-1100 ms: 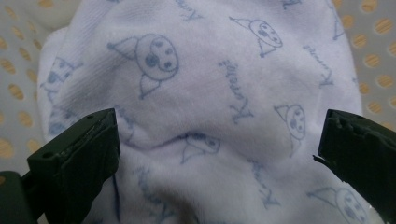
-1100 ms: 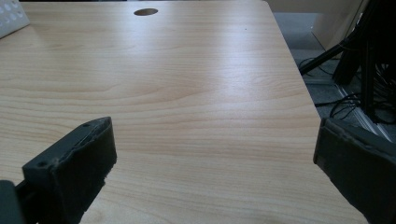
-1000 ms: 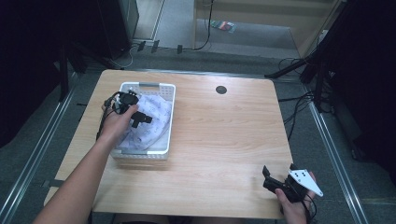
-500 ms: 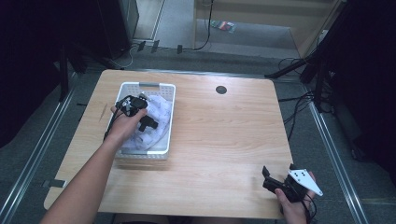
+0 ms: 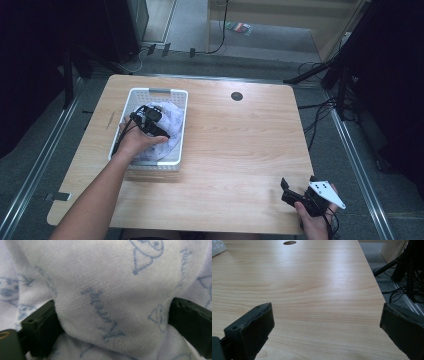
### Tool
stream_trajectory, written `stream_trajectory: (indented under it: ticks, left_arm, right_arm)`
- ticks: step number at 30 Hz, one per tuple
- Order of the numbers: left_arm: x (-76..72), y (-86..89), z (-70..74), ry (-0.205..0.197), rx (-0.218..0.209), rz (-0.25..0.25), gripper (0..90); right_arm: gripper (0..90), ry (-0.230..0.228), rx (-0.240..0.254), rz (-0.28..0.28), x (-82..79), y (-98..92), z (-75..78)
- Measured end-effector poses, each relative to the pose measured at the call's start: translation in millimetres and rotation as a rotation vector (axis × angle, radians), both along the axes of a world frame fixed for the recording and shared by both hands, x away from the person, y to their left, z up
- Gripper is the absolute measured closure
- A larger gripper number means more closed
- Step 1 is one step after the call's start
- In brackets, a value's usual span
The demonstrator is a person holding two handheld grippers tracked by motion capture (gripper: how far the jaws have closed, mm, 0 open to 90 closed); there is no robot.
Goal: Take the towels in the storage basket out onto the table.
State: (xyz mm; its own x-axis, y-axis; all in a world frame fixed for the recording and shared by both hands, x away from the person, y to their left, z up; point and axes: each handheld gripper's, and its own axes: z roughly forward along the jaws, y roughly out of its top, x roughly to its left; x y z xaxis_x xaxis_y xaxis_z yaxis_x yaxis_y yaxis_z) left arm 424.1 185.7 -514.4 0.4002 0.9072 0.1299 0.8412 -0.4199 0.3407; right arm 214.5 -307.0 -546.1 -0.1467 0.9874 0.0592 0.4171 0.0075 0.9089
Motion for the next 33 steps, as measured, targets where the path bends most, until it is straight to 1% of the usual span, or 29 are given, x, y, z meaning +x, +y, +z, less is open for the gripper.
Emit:
stream_trajectory:
  ticks: [2,3,5,7,8,10,12,15,17,18,20,23,24,25,33]
  left_arm:
    - [0.0,0.3,1.3,-0.005,0.006,0.008,9.4]
    - [0.0,1.0,3.0,-0.006,0.015,0.01,12.9]
    - [-0.1,2.1,5.0,-0.016,0.03,0.019,22.6]
    - [-1.0,3.9,7.4,-0.029,0.065,0.011,35.6]
    - [-1.3,4.4,7.6,-0.031,0.069,0.009,40.5]
    - [-2.2,4.7,8.0,-0.04,0.091,0.0,46.1]
    - [-2.9,3.6,8.2,-0.046,0.11,0.008,53.4]
    - [-2.9,2.4,8.6,-0.051,0.12,0.019,59.3]
    - [-2.7,4.7,10.5,-0.048,0.105,0.02,61.0]
    - [-2.5,6.6,12.0,-0.049,0.085,0.029,61.4]
    - [-1.5,13.1,16.8,-0.027,0.027,0.041,61.8]
    - [-1.6,20.0,23.8,-0.018,-0.01,0.05,61.6]
    - [-1.5,22.9,26.6,-0.011,-0.033,0.055,61.7]
    - [-1.8,25.4,29.3,-0.007,-0.046,0.06,61.6]
    - [-6.2,29.8,54.0,-0.02,-0.1,0.067,61.5]
  right_arm:
    - [0.0,-0.001,0.0,0.0,-0.1,-0.3,0.0]
    - [0.0,0.001,0.004,-0.001,-0.1,-0.3,0.0]
    - [0.0,0.002,0.004,-0.001,0.0,-0.3,0.0]
    - [0.0,0.002,0.004,-0.001,0.0,-0.3,0.0]
    - [0.0,0.002,0.005,-0.001,-0.1,-0.4,0.0]
    - [0.0,0.001,0.005,0.0,0.0,-0.6,0.0]
    - [0.0,0.003,0.006,0.001,0.2,-0.8,0.0]
    - [0.0,0.003,0.008,0.003,0.3,-1.0,0.0]
    - [0.0,0.003,0.009,0.008,0.2,-1.1,0.0]
    - [0.0,0.003,0.008,0.011,0.4,-1.1,0.0]
    - [0.0,0.002,0.006,0.015,0.4,-0.9,0.0]
    - [0.0,0.0,0.002,0.023,0.1,-0.3,0.0]
    - [0.0,0.003,0.002,0.024,0.0,-0.2,0.1]
    - [0.0,0.005,0.001,0.025,0.1,-0.1,0.1]
    - [0.0,0.003,0.003,0.026,0.1,-0.2,0.1]
